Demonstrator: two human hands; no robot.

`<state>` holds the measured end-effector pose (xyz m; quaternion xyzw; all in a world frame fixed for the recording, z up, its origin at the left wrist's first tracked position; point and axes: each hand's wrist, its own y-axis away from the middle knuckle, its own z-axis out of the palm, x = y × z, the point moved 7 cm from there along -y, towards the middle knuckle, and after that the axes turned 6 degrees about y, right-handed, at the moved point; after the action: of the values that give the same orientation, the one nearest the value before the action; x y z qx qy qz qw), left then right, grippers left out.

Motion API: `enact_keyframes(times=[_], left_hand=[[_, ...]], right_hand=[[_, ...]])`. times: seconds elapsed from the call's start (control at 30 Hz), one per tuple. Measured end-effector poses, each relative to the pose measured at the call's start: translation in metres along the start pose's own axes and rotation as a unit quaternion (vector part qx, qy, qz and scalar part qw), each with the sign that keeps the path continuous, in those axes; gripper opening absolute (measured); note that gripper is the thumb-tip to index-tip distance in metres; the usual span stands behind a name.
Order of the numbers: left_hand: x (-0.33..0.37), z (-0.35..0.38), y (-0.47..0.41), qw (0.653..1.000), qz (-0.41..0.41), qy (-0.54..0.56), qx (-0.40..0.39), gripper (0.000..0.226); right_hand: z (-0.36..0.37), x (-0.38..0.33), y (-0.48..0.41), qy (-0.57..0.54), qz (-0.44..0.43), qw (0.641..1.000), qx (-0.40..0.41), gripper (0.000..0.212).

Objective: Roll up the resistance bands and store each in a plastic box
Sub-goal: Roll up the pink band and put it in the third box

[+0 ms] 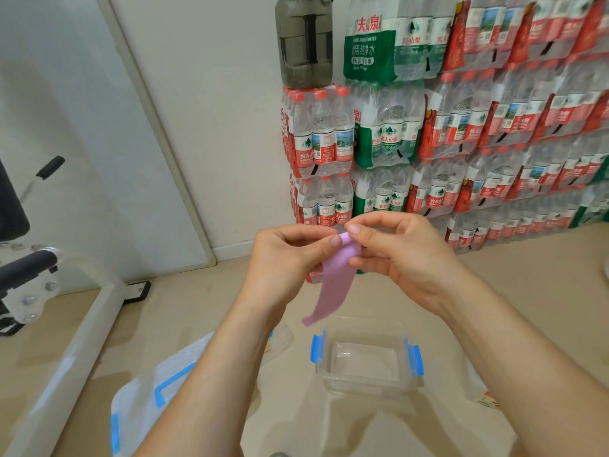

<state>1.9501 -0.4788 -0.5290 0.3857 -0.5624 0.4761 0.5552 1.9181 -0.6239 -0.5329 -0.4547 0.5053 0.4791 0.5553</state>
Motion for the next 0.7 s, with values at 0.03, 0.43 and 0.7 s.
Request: enact_keyframes(times=[0.03, 0.43, 0.7], left_hand=[[0.0, -0.001, -0.001, 1.0, 0.001, 0.0, 0.004, 0.012], [-0.001, 0.002, -0.004, 1.0, 0.022, 0.003, -0.007, 0.021], [0.006, 0.012, 0.005, 0.975, 0.015, -0.018, -0.221, 0.056]], right_hand=[[0.0, 0.001, 0.0, 0.011, 0.003, 1.0, -0.001, 0.003], [-0.004, 0.001, -0.001, 0.025, 0.007, 1.0, 0.007, 0.012], [-0.01, -0.001, -0.002, 0.019, 0.02, 0.999, -0.038, 0.014]])
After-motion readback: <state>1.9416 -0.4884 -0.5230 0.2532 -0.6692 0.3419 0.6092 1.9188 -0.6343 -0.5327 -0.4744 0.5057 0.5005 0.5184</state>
